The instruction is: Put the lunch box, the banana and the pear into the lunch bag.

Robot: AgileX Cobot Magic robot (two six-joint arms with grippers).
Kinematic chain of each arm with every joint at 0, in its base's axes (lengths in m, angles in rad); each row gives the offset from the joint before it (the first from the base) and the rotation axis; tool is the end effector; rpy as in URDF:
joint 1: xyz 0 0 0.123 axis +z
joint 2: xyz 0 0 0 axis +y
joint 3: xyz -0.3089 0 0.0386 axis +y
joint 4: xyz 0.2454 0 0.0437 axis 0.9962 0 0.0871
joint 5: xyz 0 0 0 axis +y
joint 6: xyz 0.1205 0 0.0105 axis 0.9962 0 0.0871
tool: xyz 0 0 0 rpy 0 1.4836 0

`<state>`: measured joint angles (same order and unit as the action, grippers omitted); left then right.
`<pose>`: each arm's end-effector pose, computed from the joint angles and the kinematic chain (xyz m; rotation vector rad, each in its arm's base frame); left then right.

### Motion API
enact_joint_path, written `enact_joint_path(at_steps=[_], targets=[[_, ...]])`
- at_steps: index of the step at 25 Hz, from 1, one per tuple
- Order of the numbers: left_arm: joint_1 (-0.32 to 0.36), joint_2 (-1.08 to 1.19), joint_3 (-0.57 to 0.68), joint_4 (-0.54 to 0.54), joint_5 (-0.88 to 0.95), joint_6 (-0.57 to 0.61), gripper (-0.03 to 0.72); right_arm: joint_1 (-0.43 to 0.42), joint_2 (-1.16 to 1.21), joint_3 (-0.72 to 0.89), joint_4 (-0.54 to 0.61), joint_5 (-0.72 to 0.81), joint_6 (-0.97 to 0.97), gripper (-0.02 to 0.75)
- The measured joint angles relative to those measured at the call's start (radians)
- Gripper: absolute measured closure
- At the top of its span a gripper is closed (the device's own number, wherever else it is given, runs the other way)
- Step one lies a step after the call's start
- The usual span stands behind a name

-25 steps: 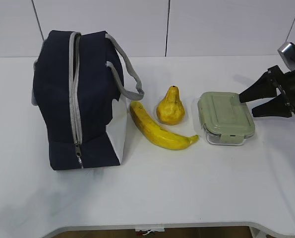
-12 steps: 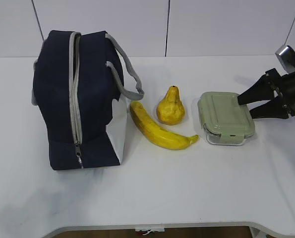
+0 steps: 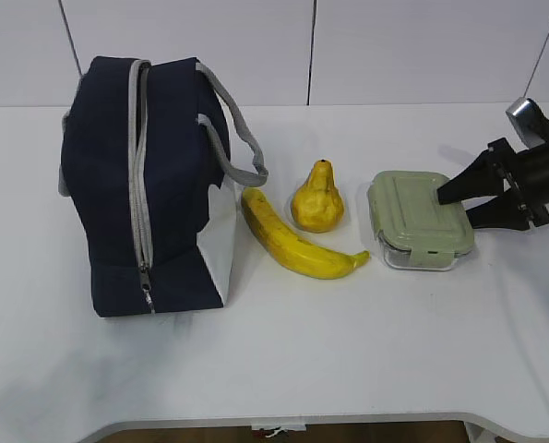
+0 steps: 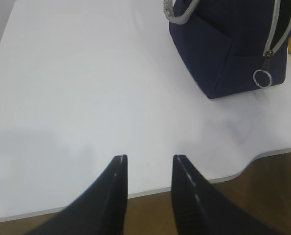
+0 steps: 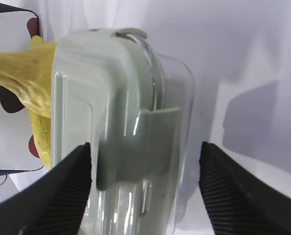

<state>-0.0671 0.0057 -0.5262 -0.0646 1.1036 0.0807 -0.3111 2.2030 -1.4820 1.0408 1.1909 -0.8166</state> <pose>-0.0117 -0.0062 0.2659 0.1580 2.0596 -0.0691 0.4384 -0.0391 0.1479 0.0534 2.5826 1.2315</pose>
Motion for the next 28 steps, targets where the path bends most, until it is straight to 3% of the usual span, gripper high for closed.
enact_joint_path(at_steps=[28], targets=[[0.0,0.0,0.0,0.0,0.0,0.0,0.453,0.03,0.014,-0.002,0.003,-0.002,-0.001,0.202]])
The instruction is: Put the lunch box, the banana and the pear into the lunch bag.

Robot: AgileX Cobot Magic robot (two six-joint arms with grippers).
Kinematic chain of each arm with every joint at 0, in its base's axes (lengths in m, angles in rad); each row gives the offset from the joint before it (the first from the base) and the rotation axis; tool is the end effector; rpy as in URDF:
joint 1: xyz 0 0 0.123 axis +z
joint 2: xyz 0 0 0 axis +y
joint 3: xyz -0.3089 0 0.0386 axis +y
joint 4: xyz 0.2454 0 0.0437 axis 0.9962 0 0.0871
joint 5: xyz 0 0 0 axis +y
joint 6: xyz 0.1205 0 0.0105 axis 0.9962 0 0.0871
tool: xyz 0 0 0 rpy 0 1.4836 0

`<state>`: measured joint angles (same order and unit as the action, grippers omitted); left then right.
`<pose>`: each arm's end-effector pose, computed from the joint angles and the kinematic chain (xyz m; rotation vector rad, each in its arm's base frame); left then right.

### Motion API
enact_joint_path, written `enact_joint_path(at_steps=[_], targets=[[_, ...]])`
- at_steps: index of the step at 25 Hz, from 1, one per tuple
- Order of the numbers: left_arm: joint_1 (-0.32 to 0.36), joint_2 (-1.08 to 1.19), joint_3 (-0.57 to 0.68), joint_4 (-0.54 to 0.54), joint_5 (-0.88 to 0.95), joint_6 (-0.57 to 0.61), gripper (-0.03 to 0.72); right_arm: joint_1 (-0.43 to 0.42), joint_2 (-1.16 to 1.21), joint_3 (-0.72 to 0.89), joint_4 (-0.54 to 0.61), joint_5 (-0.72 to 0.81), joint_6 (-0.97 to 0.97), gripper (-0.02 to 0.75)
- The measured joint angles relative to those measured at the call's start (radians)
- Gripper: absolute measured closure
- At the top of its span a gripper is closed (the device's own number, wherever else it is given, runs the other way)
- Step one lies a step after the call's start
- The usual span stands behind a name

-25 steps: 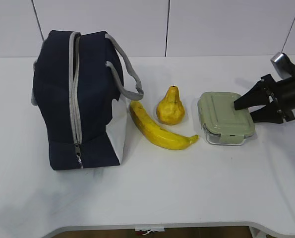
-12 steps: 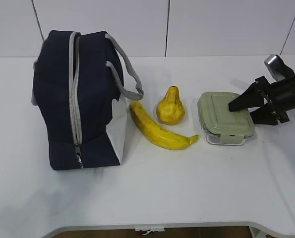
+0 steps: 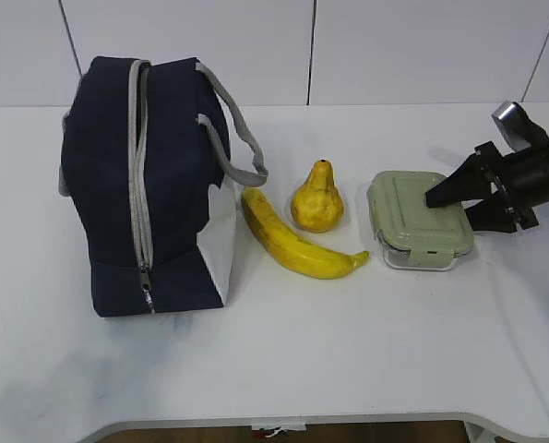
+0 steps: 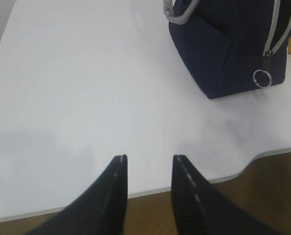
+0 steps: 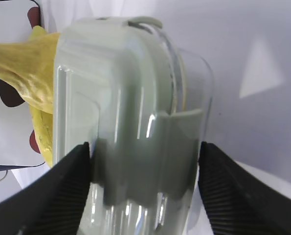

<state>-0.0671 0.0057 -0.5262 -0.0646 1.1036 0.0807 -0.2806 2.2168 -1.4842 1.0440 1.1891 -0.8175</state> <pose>-0.0117 -0.0062 0.2659 0.1580 2.0596 -0.0691 0.4405 -0.0260 0.1426 0.0240 2.5969 1.2496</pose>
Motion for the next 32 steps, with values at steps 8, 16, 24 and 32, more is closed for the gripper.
enact_joint_path(at_steps=[8,16,24,32], targets=[[0.0,0.0,0.0,0.0,0.0,0.0,0.453,0.0,0.0,-0.002,0.004,0.006,0.0,0.284],[0.0,0.0,0.0,0.0,0.0,0.0,0.453,0.0,0.0,-0.002,0.006,0.012,0.032,0.309],[0.0,0.0,0.0,0.0,0.0,0.0,0.453,0.0,0.0,-0.002,0.002,0.014,0.065,0.35],[0.0,0.0,0.0,0.0,0.0,0.0,0.453,0.0,-0.016,-0.003,-0.016,0.013,0.14,0.356]])
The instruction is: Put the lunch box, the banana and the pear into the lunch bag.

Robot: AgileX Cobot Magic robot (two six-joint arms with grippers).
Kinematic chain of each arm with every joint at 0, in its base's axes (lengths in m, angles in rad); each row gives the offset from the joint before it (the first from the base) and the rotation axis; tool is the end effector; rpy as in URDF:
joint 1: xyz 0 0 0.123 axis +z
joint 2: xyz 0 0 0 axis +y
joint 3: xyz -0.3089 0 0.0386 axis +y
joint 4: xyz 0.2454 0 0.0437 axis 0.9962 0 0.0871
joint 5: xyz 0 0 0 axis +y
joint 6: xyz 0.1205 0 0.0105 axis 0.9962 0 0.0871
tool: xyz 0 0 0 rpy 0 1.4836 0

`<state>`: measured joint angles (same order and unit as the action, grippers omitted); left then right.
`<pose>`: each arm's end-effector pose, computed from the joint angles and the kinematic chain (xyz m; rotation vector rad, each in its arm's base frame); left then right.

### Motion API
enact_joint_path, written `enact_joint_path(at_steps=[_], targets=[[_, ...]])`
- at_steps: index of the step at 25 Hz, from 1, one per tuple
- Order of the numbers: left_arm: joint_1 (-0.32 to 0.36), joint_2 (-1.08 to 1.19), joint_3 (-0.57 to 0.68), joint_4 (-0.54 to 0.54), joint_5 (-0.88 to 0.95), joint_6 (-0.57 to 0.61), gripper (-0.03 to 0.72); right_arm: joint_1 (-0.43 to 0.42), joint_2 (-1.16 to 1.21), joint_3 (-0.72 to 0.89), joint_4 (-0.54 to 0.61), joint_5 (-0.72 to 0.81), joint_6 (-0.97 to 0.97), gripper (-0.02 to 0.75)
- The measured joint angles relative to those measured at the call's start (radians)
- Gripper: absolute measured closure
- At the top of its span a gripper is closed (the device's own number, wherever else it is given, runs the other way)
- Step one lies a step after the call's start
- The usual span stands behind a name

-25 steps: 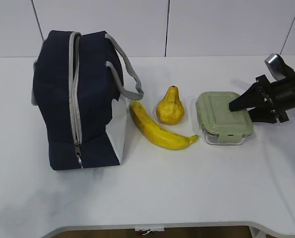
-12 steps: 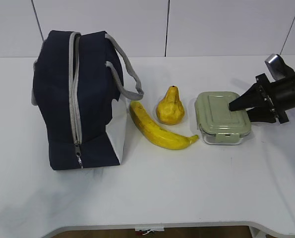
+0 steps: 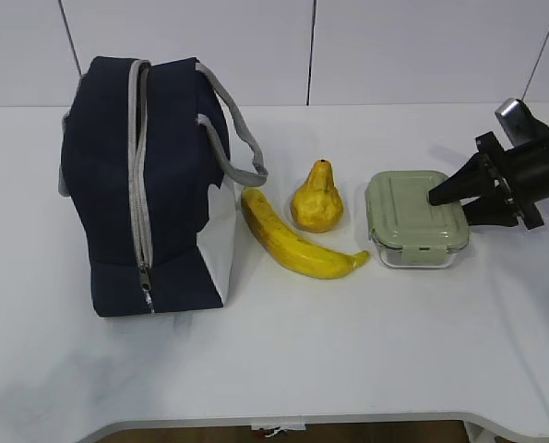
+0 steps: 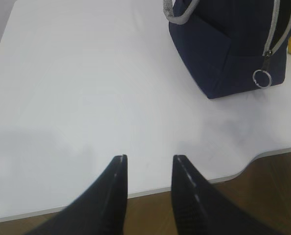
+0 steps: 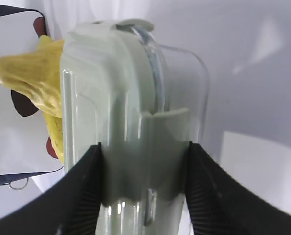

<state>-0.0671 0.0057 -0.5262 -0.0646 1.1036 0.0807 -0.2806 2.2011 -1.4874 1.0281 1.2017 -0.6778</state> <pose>-0.0117 -0.0062 0.2659 0.1580 2.0596 -0.0691 0.4385 -0.0258 0.1494 0.1767 2.6395 1.2856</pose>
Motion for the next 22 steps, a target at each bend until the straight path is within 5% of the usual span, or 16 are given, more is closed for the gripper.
enact_joint_path(at_steps=[11,22], targets=[[0.0,0.0,0.0,0.0,0.0,0.0,0.454,0.002,-0.137,0.004,-0.087,-0.03,0.095,0.356],[0.0,0.211,-0.014,-0.182,-0.025,0.0,0.45,0.002,-0.307,0.004,0.049,-0.02,0.127,0.356]])
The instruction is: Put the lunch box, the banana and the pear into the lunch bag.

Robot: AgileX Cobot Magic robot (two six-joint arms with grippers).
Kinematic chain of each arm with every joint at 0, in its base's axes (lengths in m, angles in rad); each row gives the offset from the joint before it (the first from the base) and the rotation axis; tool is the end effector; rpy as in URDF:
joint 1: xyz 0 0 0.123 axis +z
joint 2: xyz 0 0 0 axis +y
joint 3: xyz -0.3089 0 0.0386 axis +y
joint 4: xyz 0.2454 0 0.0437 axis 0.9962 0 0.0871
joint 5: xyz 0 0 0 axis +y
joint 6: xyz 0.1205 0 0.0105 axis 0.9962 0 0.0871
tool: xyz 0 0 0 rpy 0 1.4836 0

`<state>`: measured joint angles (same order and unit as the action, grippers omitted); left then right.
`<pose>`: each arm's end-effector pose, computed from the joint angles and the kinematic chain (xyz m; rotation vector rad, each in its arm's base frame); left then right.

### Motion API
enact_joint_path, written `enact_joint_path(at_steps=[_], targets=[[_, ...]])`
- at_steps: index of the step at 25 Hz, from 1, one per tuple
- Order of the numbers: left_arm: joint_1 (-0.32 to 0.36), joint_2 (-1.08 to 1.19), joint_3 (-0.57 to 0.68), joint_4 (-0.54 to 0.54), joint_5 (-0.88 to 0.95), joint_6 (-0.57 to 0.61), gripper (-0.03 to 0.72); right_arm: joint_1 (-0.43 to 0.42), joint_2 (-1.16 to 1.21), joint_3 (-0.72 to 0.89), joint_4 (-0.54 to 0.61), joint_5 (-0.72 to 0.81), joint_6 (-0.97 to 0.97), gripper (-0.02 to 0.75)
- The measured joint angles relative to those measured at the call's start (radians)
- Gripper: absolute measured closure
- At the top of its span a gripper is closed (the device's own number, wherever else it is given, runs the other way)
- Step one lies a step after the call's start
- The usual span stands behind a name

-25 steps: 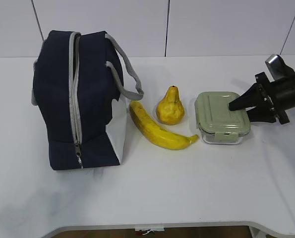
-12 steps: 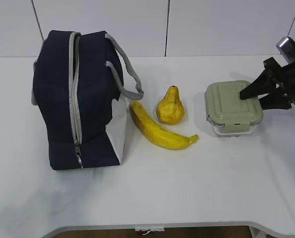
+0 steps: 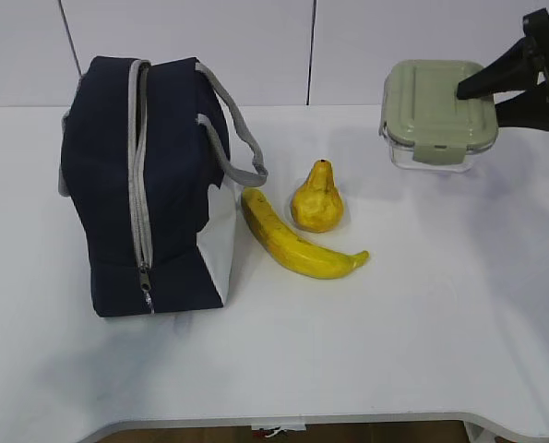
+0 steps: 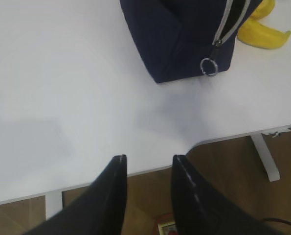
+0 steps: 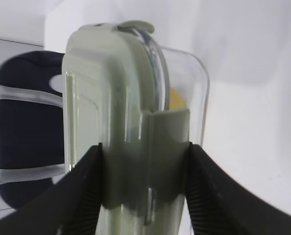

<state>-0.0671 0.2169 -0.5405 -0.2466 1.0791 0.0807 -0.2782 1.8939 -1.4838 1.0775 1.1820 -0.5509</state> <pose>0.0172 -0.0273 0.2746 0.1519 2.2195 -0.2988 0.4153 -0.0161 0.2811 0.1673 2.4184 1.1862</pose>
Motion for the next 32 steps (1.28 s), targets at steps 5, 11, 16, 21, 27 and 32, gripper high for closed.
enact_joint_path(at_steps=[5,11,16,21,27,32], targets=[[0.0,0.166,-0.071,-0.07,-0.052,0.0,0.447,0.002,-0.05,0.0,0.055,0.006,0.0,0.356],[0.0,0.429,-0.168,-0.232,-0.099,0.083,0.432,0.066,-0.074,0.0,0.122,0.006,0.0,0.356],[0.0,0.633,-0.236,-0.316,-0.11,0.195,0.372,0.164,-0.074,-0.001,0.154,0.006,0.0,0.357],[0.0,0.801,-0.308,-0.361,-0.141,0.292,0.344,0.264,-0.074,-0.001,0.159,0.006,0.0,0.357],[0.0,0.969,-0.412,-0.398,-0.178,0.357,0.34,0.35,-0.074,-0.001,0.183,0.006,-0.002,0.358],[0.0,1.096,-0.506,-0.422,-0.21,0.376,0.34,0.387,-0.074,-0.001,0.235,-0.002,-0.004,0.358]])
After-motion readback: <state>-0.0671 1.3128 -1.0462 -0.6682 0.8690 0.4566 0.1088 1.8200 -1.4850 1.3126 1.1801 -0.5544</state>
